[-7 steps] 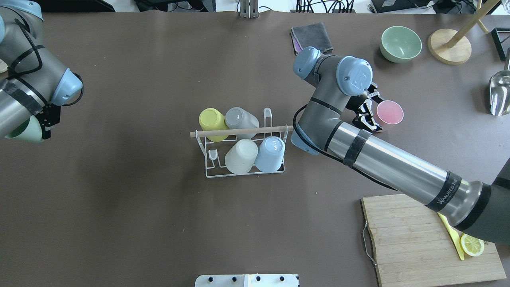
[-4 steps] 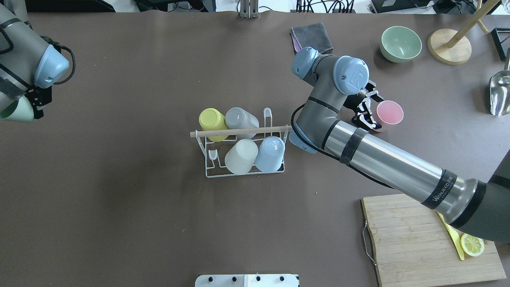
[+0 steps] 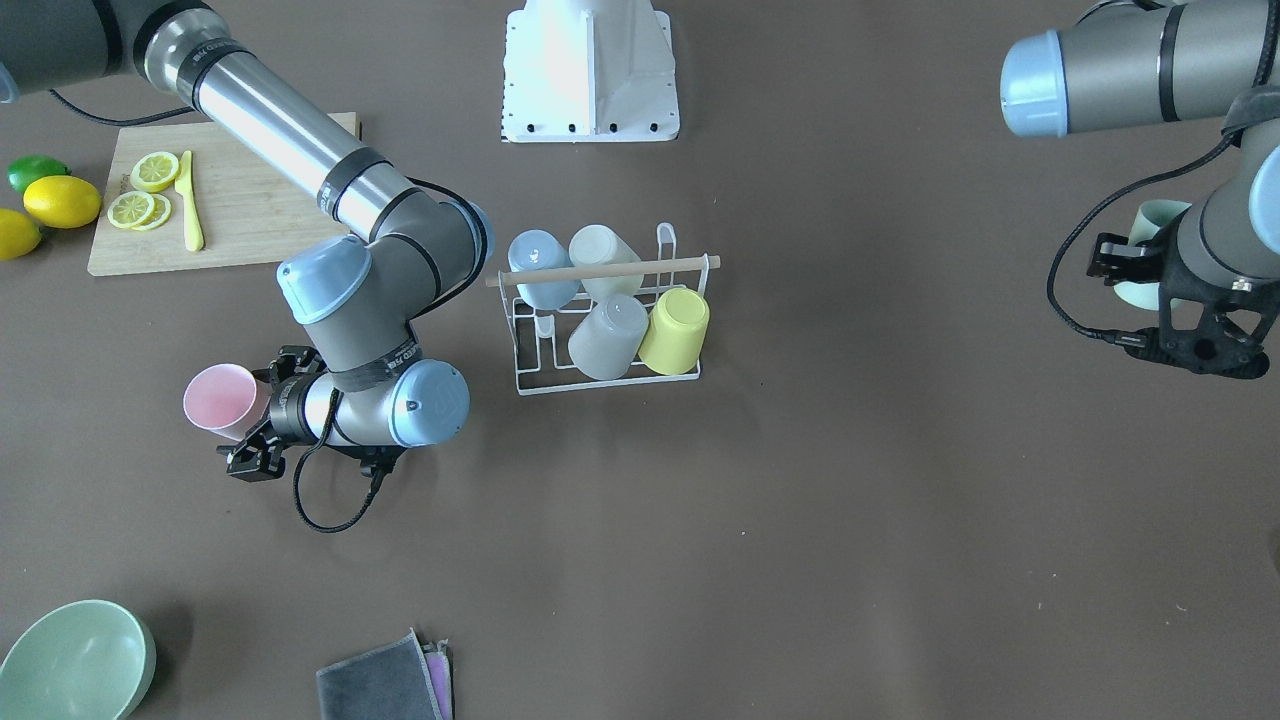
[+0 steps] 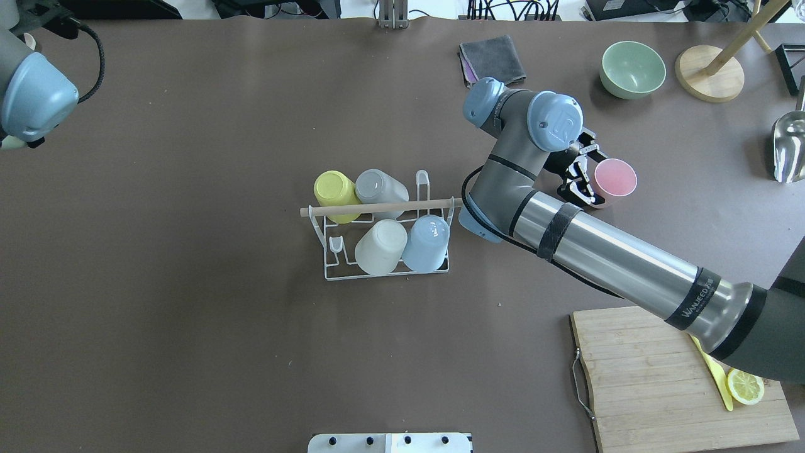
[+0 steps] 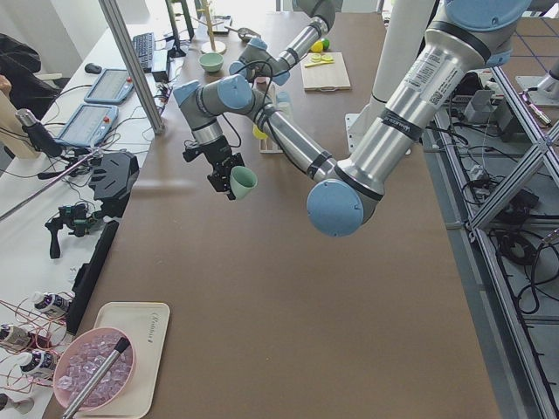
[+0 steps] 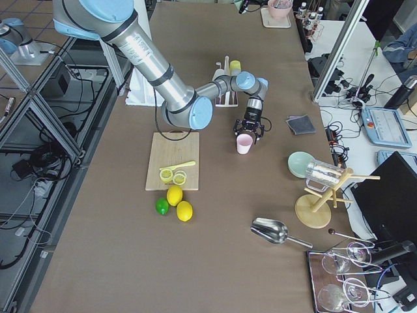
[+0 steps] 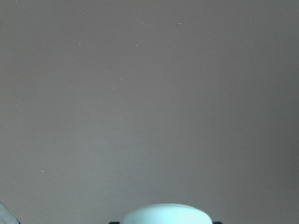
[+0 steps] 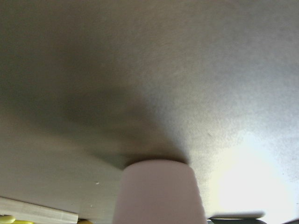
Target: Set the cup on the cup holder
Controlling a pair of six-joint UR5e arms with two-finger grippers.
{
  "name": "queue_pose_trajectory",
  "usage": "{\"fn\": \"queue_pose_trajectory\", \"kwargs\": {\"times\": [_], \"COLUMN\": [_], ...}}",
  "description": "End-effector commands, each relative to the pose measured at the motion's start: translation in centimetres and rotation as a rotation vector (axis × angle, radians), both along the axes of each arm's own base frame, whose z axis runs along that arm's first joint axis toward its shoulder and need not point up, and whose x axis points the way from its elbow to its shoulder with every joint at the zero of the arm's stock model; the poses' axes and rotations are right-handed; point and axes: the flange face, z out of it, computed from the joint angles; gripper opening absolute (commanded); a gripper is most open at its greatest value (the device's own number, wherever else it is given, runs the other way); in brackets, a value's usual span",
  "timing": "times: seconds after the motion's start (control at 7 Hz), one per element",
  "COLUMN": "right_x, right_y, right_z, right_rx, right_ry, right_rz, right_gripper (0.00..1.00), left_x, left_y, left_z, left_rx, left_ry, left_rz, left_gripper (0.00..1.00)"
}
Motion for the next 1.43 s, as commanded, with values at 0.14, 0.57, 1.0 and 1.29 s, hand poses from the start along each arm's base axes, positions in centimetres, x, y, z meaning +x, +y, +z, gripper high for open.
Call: {"fn": "queue_pose_trajectory", "kwargs": {"times": [0.14,0.57,1.0,1.29], "right_x": [0.1,0.2,0.5,0.9], "right_y": [0.1,0.2,0.4,0.7], "right_z": [0.5,0.7,1.1,1.5], "right_rx": [-0.005,-0.007,-0.012,-0.010], "right_ry": [0.005,0.005,0.003,-0.001], "right_rz": [0.002,0.003,0.005,0.007], "right_gripper": [0.98,0.98,0.98,0.98], "left_x": [-2.7,0.4,2.1,5.5], "left_y": [3.9,3.0,3.4,4.4], "left_z": [-6.5,-8.6,-12.3,-14.5], "left_rx": [0.227,0.429,0.622,0.729], "left_ry": [0.005,0.115,0.260,0.439], "left_rz": [-0.024,-0.029,-0.072,-0.022], "left_gripper": [0.00,0.00,0.00,0.00]}}
